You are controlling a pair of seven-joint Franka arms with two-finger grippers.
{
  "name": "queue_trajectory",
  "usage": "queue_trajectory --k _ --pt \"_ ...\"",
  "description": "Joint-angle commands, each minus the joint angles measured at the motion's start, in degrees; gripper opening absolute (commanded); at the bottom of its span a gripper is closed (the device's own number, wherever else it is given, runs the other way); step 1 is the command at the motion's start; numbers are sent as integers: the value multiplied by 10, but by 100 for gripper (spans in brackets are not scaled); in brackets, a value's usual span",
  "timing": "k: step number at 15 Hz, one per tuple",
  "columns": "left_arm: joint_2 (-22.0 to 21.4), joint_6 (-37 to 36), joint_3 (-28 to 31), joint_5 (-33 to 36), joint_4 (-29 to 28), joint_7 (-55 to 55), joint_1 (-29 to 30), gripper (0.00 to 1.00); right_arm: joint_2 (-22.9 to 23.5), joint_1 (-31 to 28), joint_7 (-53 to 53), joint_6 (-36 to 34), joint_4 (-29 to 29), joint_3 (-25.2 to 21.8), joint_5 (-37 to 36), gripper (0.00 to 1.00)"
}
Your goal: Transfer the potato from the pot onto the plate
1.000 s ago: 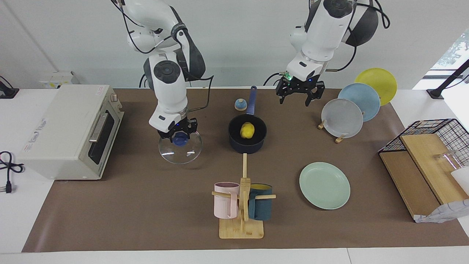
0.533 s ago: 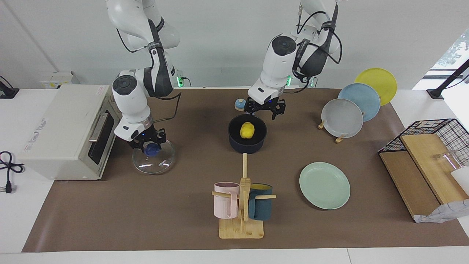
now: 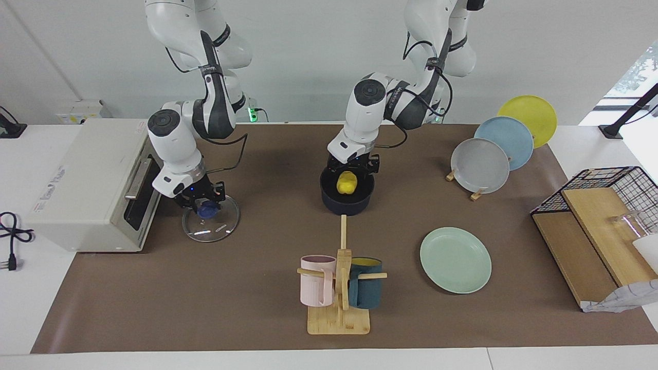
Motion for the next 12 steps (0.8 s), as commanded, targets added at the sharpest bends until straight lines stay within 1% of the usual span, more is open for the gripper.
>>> queue_trajectory --k 1,2,3,6,8,11,12 --pt "18 40 9 -10 -15 -1 -9 100 -8 -8 -15 10 -6 7 14 98" --pt "20 52 9 -10 -20 -3 -10 100 -8 -7 -15 -4 7 7 13 100" --pt "21 57 9 -10 -22 -4 -10 100 -8 -5 -14 -38 36 8 14 100" --pt "20 58 9 -10 -36 -4 -10 100 -14 5 -5 -186 145 9 14 100" --pt "20 60 9 -10 -41 -6 -10 100 -20 5 8 -270 207 9 13 100" --pt "29 65 9 -10 -42 -19 -18 100 -18 5 55 -370 308 9 4 100" --pt "33 66 9 -10 -42 -20 -22 100 -20 5 56 -405 332 9 2 100"
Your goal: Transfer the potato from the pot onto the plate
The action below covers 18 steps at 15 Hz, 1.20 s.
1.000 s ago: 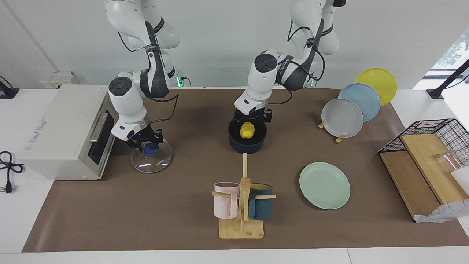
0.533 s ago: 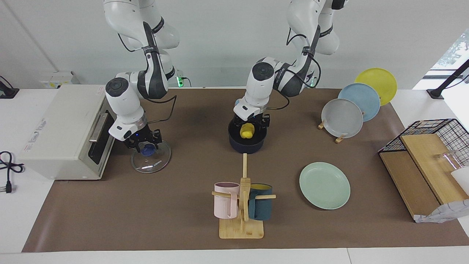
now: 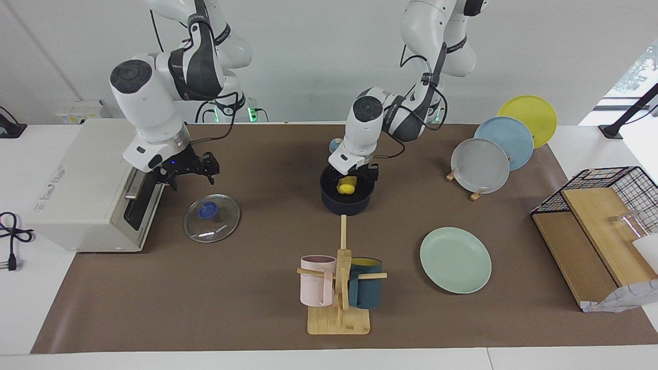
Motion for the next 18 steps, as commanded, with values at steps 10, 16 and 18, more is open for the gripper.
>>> queue_trajectory --k 10,16,18 --pt "6 29 9 -10 -16 -17 -13 0 -32 -3 22 -213 117 -2 -26 100" --pt "-8 4 11 -11 -1 -27 -12 0 -38 -4 61 -195 110 -9 -20 100" --pt "-21 -50 12 -14 34 -54 -11 0 -34 -7 61 -193 111 -8 -19 100"
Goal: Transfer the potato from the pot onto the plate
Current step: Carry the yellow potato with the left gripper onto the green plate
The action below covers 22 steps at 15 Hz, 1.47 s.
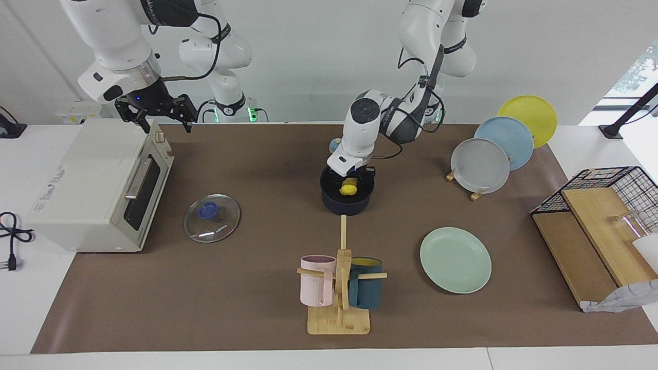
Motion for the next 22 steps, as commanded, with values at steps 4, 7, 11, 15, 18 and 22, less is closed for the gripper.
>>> queue_trajectory --k 4,7,11,15,18,22 --pt "-31 -141 10 -13 101 -34 25 0 10 -7 8 5 14 3 8 100" --pt "-20 -219 9 -16 199 -13 72 0 10 -7 8 16 15 3 21 100" --pt "27 -272 10 -17 302 84 163 0 10 -9 8 25 15 2 21 100" --pt "80 -233 10 1 332 222 238 0 10 -11 9 31 15 0 21 100" --pt "140 -155 10 20 341 322 281 0 9 -10 8 30 14 0 19 100" --pt "208 -109 10 49 361 339 304 0 9 -10 9 31 14 0 20 100"
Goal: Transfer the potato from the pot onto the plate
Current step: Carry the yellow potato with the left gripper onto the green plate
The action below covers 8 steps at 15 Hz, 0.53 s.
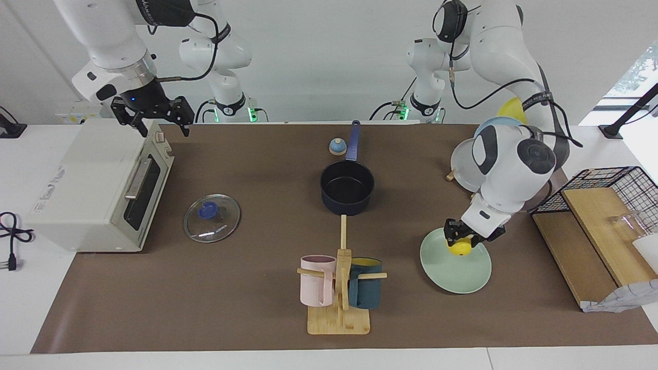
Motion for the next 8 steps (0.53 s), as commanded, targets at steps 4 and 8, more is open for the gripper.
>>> queue_trajectory --k 4,8 --pt "38 9 -5 33 25 13 10 0 4 -7 9 3 7 3 10 100" --pt "27 55 -5 37 -28 13 10 5 4 -7 9 4 7 4 11 100"
